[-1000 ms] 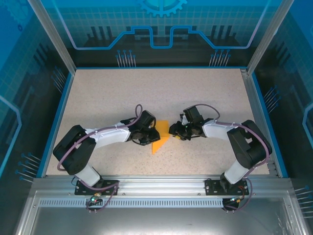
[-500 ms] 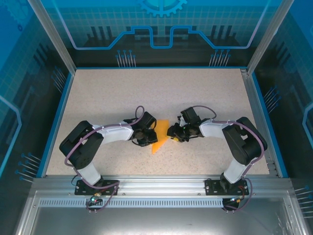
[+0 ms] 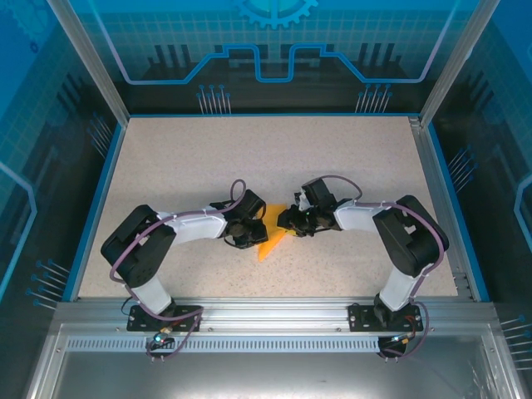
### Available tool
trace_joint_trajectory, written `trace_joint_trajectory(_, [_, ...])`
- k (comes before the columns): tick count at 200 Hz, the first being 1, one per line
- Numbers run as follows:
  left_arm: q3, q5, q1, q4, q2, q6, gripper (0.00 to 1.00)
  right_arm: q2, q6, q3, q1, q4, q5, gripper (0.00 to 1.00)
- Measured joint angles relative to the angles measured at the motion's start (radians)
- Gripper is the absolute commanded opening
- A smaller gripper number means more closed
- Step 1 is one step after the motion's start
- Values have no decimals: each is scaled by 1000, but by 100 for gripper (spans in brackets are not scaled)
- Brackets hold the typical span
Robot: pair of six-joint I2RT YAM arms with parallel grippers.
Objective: Fold a paper plane with a square sheet of paper (pick it up from the middle)
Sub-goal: Fourth fold the wing at the center of the table.
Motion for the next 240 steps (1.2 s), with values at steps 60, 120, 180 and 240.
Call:
trace_joint_trajectory(60, [-24, 0, 0, 8, -63, 23, 26, 78, -98, 96, -32, -11, -80, 30])
trace_joint_trajectory(120, [-56, -5, 0, 5, -188, 45, 33, 195, -199, 196, -66, -47, -173, 18])
trace_joint_trajectory(180, [-147, -8, -6, 1, -337, 57, 42, 189, -180, 178, -95, -8, -187, 5])
trace_joint_trajectory(240, [-127, -21, -91, -5, -338, 127, 49, 23, -31, -5, -97, 69, -87, 6])
